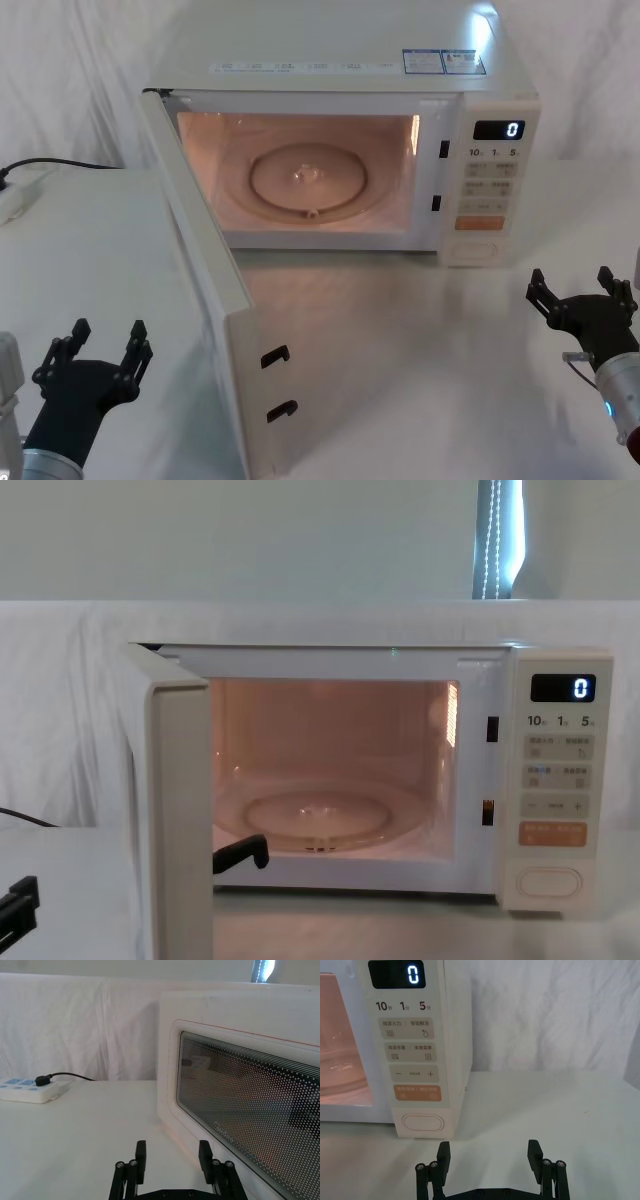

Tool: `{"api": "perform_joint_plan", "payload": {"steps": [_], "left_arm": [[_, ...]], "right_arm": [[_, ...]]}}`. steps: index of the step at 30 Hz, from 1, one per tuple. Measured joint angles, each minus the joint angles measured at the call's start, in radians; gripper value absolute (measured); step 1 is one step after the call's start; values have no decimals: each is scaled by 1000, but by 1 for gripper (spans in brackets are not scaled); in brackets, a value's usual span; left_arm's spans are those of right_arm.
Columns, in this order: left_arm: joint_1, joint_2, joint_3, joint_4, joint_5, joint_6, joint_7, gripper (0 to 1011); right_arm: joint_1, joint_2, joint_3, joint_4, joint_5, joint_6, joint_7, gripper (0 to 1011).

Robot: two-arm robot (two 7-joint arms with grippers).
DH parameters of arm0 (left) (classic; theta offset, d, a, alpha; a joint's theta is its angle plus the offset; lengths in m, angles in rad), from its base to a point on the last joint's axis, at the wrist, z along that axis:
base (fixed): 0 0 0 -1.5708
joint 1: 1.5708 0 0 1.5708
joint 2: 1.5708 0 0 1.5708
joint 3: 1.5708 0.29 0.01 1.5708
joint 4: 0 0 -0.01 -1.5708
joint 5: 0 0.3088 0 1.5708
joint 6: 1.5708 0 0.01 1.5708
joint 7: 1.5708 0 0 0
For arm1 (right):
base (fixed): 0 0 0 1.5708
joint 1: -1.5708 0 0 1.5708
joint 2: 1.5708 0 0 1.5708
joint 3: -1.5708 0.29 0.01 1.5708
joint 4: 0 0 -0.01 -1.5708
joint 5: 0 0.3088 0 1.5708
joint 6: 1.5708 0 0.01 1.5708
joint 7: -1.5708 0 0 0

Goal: Press the button to open the microwave door with one hand; close the microwave door with the other hand.

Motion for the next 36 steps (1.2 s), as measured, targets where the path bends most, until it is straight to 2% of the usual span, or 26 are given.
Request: {"api": "perform_joint_plan", "payload": {"steps": [4, 9, 12, 13, 23, 36], "left_arm": [[0, 0, 0, 0, 0, 0, 0, 621], [0, 0, 0, 0, 0, 0, 0, 412], [0, 0, 0, 0, 0, 0, 0, 341], [0, 0, 0, 0, 0, 0, 0, 278], [0, 0, 0, 0, 0, 0, 0, 0], [0, 0, 0, 0, 0, 0, 0, 0]], "right_arm": [[0, 0, 0, 0, 0, 0, 0, 1002], [0, 0, 0, 0, 0, 0, 0, 1002], [0, 0, 0, 0, 0, 0, 0, 1002], [0, 0, 0, 0, 0, 0, 0, 1002], [0, 0, 0, 0, 0, 0, 0, 1002], [0, 0, 0, 0, 0, 0, 0, 1002]]}}
